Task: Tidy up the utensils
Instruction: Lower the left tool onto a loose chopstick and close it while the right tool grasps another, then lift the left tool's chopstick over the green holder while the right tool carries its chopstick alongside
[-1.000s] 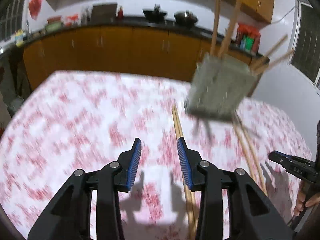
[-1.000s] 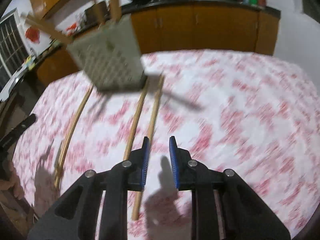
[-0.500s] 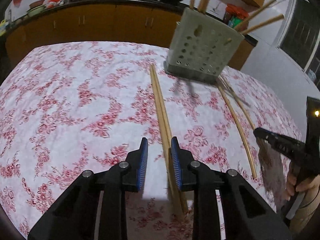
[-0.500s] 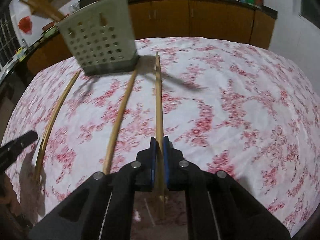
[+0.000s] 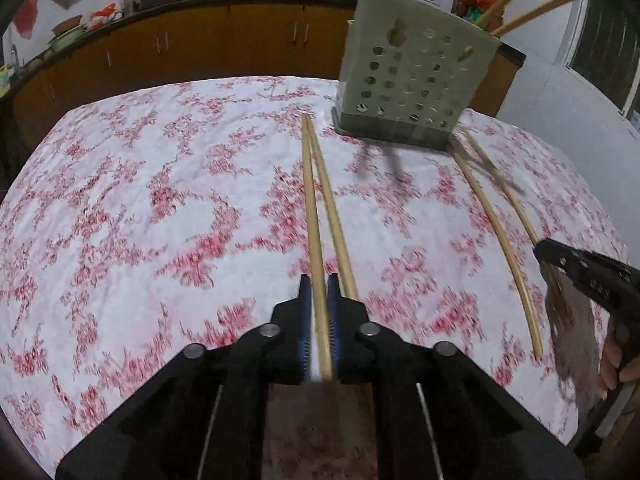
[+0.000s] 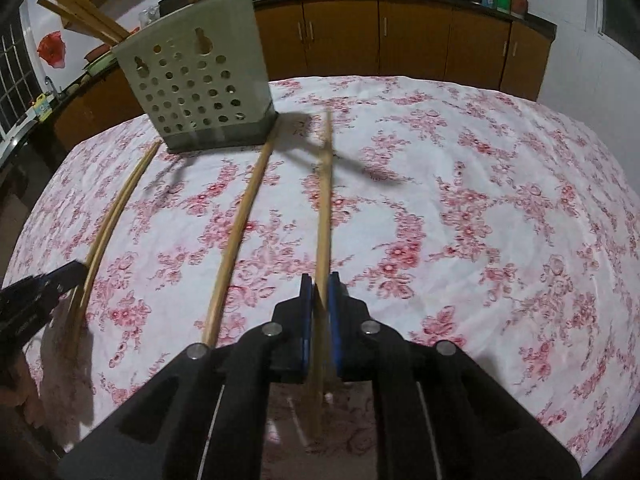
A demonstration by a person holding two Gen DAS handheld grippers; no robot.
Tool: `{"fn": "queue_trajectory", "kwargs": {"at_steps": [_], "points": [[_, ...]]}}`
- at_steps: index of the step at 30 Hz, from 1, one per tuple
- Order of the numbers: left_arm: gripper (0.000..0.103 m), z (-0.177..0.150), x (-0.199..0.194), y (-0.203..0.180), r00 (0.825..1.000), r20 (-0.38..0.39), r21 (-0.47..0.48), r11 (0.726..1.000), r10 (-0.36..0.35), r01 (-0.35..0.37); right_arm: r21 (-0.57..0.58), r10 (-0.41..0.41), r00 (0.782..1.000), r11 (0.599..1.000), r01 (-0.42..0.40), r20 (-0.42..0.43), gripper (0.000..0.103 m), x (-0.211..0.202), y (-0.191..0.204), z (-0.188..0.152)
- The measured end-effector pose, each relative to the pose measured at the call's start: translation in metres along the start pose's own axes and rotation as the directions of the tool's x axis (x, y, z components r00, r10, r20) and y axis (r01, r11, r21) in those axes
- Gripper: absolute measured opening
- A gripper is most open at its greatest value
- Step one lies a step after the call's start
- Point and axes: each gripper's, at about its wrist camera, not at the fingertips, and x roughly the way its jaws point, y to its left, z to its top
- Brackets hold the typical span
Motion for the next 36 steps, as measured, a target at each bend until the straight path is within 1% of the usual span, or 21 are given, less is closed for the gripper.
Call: {"fn": "queue_trajectory", "kwargs": {"at_steps": [3, 6, 8, 12, 15, 23, 36], "points": [[0.008, 0.008, 0.005, 0.008, 1.0, 0.006, -0.01, 1.0, 0.021, -0.021, -0.02, -0.02, 1.0, 1.0, 0.02, 0.006, 0.01, 0.003, 0.004, 0.003], [0.008, 0.013, 0.007, 0.02, 0.999, 0.014, -0.027, 0.999, 0.044, -0.043, 0.002, -0.048, 0.999, 0.999, 0.048, 0.025, 0.009, 0.007, -0.002, 0.009], [0.008, 0.014, 0.007, 0.026, 0.999, 0.019, -0.041, 0.998, 0.046, -0.046, 0.018, -0.065, 0.997, 0.998, 0.065, 0.04, 0.009, 0.009, -0.007, 0.013], [0.008, 0.01, 0.004, 0.027, 0.998, 0.033, -0.039, 0.998, 0.047, -0.046, 0.017, -0.067, 0.996, 0.998, 0.066, 0.062, 0.009, 0.012, -0.009, 0.013], [0.008, 0.009, 0.004, 0.028, 0.999, 0.033, -0.043, 0.998, 0.042, -0.041, 0.005, -0.074, 0.995, 0.997, 0.074, 0.073, 0.009, 0.012, -0.008, 0.011], [0.008, 0.009, 0.003, 0.036, 0.999, 0.036, -0.085, 0.996, -0.003, 0.006, 0.013, -0.067, 0.995, 0.998, 0.067, 0.073, 0.009, 0.011, -0.008, 0.01], [0.009, 0.01, 0.002, 0.036, 0.999, 0.036, -0.09, 0.996, -0.006, 0.009, 0.018, -0.068, 0.995, 0.998, 0.067, 0.072, 0.009, 0.012, -0.01, 0.01]]}}
